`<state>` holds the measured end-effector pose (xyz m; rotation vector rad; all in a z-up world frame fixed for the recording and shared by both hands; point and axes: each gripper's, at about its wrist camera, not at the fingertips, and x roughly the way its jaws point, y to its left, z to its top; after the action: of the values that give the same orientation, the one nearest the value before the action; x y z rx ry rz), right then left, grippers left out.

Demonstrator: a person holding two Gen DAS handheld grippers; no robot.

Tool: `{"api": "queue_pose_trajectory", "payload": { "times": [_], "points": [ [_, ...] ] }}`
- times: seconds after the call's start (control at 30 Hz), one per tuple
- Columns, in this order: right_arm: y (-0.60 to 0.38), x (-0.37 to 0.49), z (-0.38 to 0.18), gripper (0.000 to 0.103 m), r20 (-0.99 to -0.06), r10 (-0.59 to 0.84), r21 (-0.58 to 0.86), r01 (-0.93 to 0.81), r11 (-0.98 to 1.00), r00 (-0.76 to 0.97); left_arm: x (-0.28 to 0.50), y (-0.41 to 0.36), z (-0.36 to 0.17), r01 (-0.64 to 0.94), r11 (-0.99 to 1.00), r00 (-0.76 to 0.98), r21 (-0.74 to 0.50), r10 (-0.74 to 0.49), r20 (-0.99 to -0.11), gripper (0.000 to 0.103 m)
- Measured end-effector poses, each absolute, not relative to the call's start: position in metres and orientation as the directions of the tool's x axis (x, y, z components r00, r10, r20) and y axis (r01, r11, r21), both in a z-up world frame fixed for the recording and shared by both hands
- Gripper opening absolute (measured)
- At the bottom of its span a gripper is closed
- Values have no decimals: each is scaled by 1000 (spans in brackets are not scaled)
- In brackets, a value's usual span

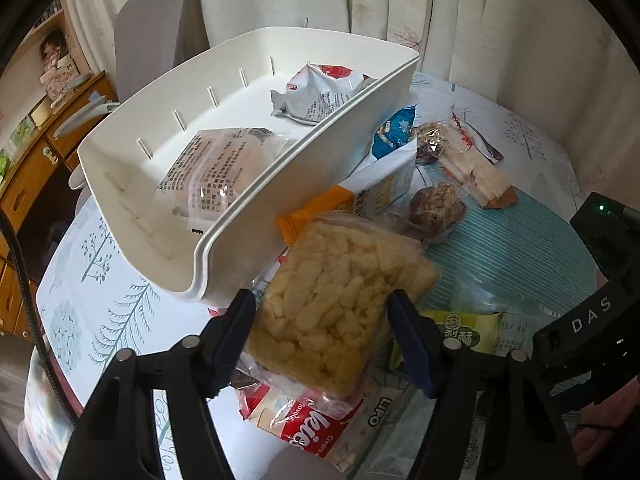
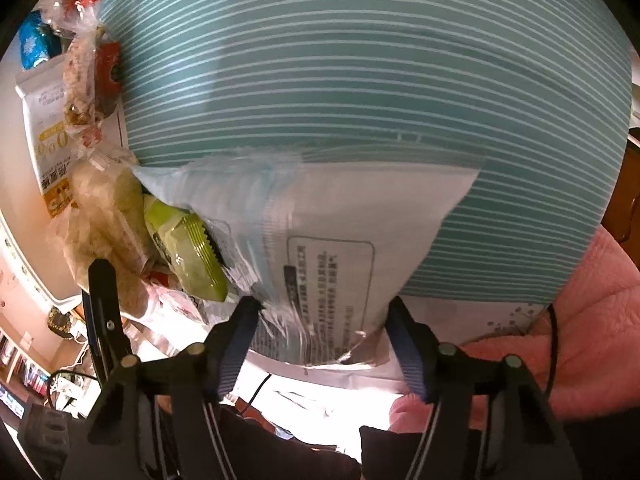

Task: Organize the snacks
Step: 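Grasp puffed-snack bag with left tool while right tool grasps the white packet, then carry both bags over the white tray and open both tools to drop them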

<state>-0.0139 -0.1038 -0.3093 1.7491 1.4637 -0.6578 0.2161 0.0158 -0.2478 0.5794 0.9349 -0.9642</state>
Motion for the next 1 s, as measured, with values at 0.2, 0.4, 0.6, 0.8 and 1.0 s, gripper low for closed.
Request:
{"api": "queue_pose_trajectory", "payload": {
  "times": [0.2,0.4,0.6,0.8,1.0],
  "points": [
    [-108,-20,-305,53,-781,579,254,966,-46,233,210,21,-243,871,492,234,-10,-432,-871,59],
    [-101,-24,-300,41,-789,562,292,956,-14,249,200,39,-230,843,536,232,-47,-440,-867,59],
    [-89,-29,-290,23,-796,542,351,935,48,271,187,66,-216,785,612,241,-96,-445,-862,59],
    [-72,-27,-282,14,-799,516,412,906,94,310,171,90,-197,738,666,276,-113,-450,-849,59],
    [-62,-26,-269,8,-796,486,472,873,126,360,156,110,-178,694,710,315,-117,-447,-837,59]
  ]
}}
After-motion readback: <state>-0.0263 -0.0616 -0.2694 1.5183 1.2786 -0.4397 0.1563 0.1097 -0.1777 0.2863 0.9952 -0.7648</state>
